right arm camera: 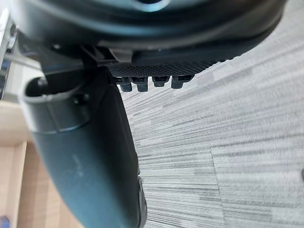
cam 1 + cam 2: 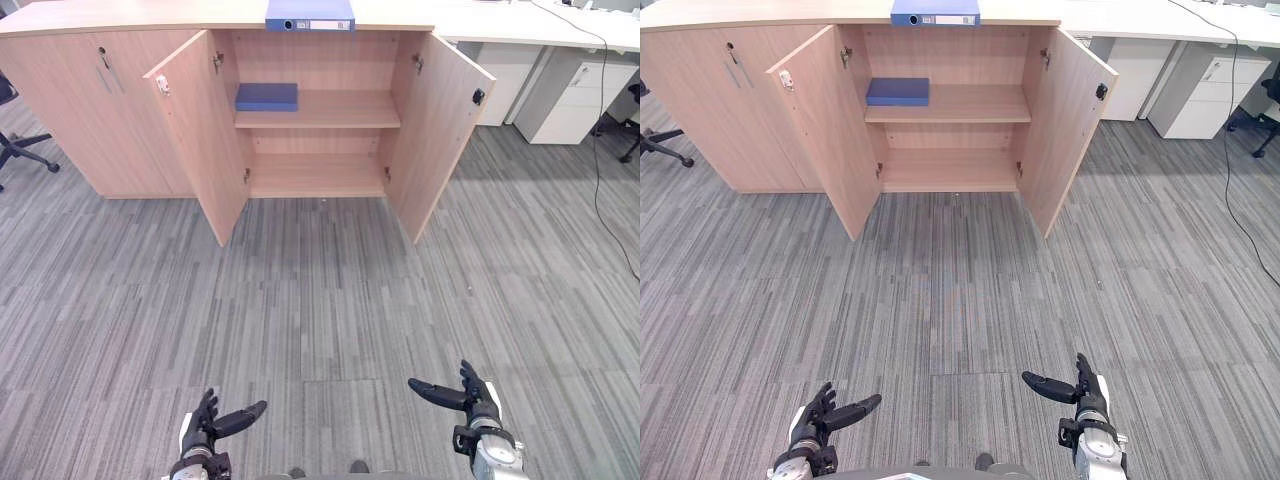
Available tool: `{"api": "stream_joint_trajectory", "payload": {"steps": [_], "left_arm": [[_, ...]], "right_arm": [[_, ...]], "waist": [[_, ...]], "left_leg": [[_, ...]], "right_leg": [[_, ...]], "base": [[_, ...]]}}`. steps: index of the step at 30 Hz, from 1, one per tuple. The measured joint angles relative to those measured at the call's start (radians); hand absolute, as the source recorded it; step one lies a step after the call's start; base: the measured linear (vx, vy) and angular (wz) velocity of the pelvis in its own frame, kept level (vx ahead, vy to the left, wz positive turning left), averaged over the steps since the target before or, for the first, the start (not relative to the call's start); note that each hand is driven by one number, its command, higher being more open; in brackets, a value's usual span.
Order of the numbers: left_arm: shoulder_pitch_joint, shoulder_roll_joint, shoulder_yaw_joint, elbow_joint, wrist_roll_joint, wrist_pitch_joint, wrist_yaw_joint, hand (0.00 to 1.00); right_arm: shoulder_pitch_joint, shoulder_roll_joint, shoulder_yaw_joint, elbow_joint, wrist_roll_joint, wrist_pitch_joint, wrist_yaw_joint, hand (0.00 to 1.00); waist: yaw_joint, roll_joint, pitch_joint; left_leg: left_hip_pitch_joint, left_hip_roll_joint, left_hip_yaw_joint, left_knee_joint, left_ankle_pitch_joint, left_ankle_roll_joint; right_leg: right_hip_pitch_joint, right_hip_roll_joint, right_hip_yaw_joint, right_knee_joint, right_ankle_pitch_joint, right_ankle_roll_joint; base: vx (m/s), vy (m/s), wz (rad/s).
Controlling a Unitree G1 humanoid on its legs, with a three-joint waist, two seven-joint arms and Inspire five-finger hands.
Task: Walk over to the cabinet, pick up the folder, carry it to the office cabinet, place the folder inside the office cabinet, then close the office cabinet door
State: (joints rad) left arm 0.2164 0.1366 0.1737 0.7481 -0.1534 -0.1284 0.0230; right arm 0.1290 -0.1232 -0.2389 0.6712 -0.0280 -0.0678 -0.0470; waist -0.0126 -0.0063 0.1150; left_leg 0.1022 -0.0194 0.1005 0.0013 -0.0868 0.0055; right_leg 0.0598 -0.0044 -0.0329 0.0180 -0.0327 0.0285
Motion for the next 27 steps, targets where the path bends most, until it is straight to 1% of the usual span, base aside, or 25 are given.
{"api": "stream_joint_trajectory", "payload": {"steps": [6,11,17,19,20,21,23,24,25,26,27], "left_arm": [[0.009,0.003,0.003,0.000,0.035,0.000,-0.013,1.00],[0.016,0.003,0.009,-0.003,0.034,0.000,-0.016,1.00],[0.037,-0.004,0.026,-0.003,0.000,0.000,-0.012,1.00],[0.040,-0.016,0.044,-0.015,-0.025,0.001,-0.006,1.00],[0.040,-0.022,0.047,-0.031,-0.036,0.001,0.001,1.00],[0.040,-0.030,0.049,-0.060,-0.055,0.000,0.006,1.00],[0.041,-0.039,0.052,-0.079,-0.065,0.000,0.009,1.00],[0.041,-0.045,0.052,-0.097,-0.068,0.000,0.010,1.00],[0.042,-0.048,0.052,-0.108,-0.077,0.001,0.011,1.00],[0.041,-0.051,0.052,-0.125,-0.090,0.001,0.012,1.00],[0.041,-0.050,0.052,-0.132,-0.102,0.001,0.016,1.00]], "right_arm": [[0.007,-0.004,0.001,0.041,-0.013,0.009,0.021,1.00],[0.009,-0.012,-0.002,0.070,-0.006,0.009,0.026,1.00],[0.006,-0.013,-0.042,0.087,0.031,0.014,0.021,1.00],[-0.006,-0.013,-0.041,0.086,0.036,0.015,0.019,1.00],[-0.013,-0.013,-0.041,0.086,0.039,0.016,0.016,1.00],[-0.031,-0.013,-0.041,0.086,0.047,0.016,0.009,1.00],[-0.044,-0.012,-0.040,0.085,0.047,0.017,0.004,1.00],[-0.051,-0.013,-0.041,0.082,0.047,0.017,0.001,1.00],[-0.053,-0.013,-0.040,0.080,0.047,0.017,0.001,1.00],[-0.053,-0.013,-0.039,0.074,0.047,0.017,0.001,1.00],[-0.059,-0.013,-0.036,0.072,0.047,0.018,0.001,1.00]], "waist": [[-0.007,0.002,0.005],[-0.009,0.003,0.006],[-0.007,0.003,0.007],[-0.004,0.001,0.011],[-0.002,0.001,0.015],[0.002,0.002,0.035],[0.008,0.007,0.042],[0.017,0.013,0.046],[0.021,0.015,0.047],[0.024,0.019,0.051],[0.025,0.023,0.056]], "left_leg": [[0.002,0.000,0.002,-0.006,-0.001,-0.002],[0.001,-0.001,0.002,-0.006,-0.001,-0.002],[-0.012,-0.007,0.007,-0.027,0.014,0.010],[-0.040,-0.009,0.015,-0.012,0.009,0.011],[-0.060,-0.009,0.017,0.012,-0.003,0.011],[-0.085,-0.008,0.021,0.057,-0.030,0.018],[-0.116,-0.006,0.025,0.105,-0.069,0.023],[-0.143,-0.002,0.033,0.157,-0.106,0.032],[-0.156,0.000,0.036,0.181,-0.124,0.040],[-0.172,0.000,0.037,0.226,-0.155,0.045],[-0.173,-0.001,0.039,0.253,-0.185,0.058]], "right_leg": [[0.000,-0.001,-0.002,-0.003,0.000,0.000],[0.000,-0.001,-0.004,-0.003,0.000,0.000],[-0.018,-0.004,-0.005,-0.012,0.000,0.000],[-0.040,-0.007,-0.003,-0.011,0.000,0.001],[-0.051,-0.009,-0.003,-0.007,0.001,0.002],[-0.058,-0.011,-0.001,-0.003,0.001,0.002],[-0.066,-0.012,0.000,0.002,-0.005,0.010],[-0.086,-0.013,0.002,0.038,-0.030,0.021],[-0.102,-0.015,0.002,0.070,-0.051,0.027],[-0.137,-0.024,-0.002,0.156,-0.098,0.045],[-0.184,-0.031,-0.013,0.274,-0.133,0.059]], "base": [[0.00,0.000,0.00],[0.00,0.000,0.00],[0.00,-0.001,-0.01],[-0.01,0.005,-0.04],[0.02,0.017,-0.03],[0.03,0.030,-0.04],[0.03,0.045,-0.05],[0.04,0.054,-0.05],[0.07,0.069,0.00],[0.10,0.076,0.00],[0.11,0.090,-0.02]]}}
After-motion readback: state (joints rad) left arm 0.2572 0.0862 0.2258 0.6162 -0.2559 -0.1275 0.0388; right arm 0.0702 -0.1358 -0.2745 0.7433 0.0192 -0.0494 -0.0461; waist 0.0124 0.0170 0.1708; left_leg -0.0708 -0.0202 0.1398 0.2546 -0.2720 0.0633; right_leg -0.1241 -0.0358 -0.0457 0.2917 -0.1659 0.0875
